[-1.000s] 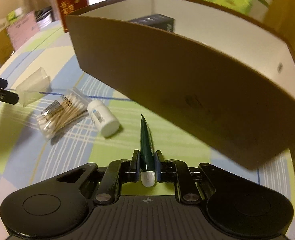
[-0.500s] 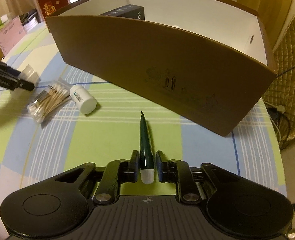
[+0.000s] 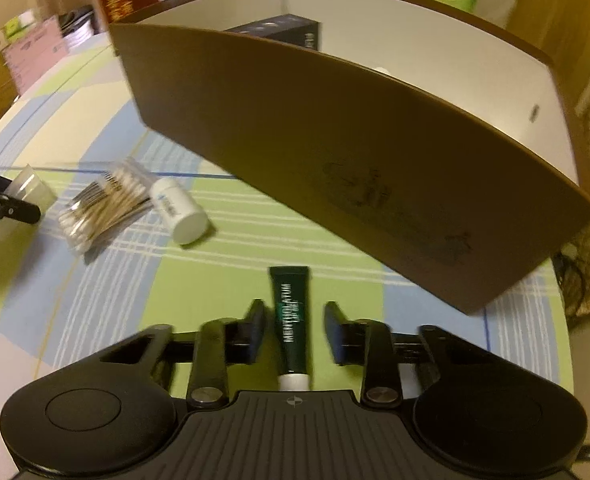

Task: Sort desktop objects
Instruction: 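Grasp the green lip gel tube with the right gripper while the left gripper grasps the clear plastic case, then lift the lip gel tube and clear case and carry both over the brown box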

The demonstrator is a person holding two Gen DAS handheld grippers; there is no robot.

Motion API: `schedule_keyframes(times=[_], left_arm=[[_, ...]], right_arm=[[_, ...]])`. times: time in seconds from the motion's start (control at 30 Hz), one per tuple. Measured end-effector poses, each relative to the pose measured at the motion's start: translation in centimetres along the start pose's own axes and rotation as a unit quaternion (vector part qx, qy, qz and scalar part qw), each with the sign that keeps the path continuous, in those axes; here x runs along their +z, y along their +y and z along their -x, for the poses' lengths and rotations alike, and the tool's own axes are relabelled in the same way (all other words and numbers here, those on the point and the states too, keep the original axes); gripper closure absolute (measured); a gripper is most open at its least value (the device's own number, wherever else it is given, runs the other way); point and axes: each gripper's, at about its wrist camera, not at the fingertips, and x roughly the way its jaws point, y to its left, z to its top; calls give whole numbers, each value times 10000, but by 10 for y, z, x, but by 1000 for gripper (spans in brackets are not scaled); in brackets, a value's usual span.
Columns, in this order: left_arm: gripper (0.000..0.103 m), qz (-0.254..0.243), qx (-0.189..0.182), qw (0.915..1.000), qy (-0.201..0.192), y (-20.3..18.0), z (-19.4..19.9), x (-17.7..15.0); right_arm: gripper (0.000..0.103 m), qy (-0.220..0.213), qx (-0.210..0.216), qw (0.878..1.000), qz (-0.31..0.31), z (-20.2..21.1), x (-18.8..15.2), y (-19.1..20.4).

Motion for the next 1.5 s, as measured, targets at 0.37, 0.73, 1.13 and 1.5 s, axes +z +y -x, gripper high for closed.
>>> schedule_keyframes(times=[0.37,0.73,1.13,1.5], left_arm=[[56,266,-51,9995,137,-17,19,-34],[56,200,-69,9995,236,-49,29,-47],[56,154,-60,9997,162,-69,45,-55],[56,160,-183,9994,-256,-79,71,-34]], right_arm=[[88,256,204,9991,270,14,-17,10],[88,465,418,9974,369,36,-48,13],[88,591,747,9947,-378,59,-71,-21],[88,122,1017,9907,-892,98,-58,-49]])
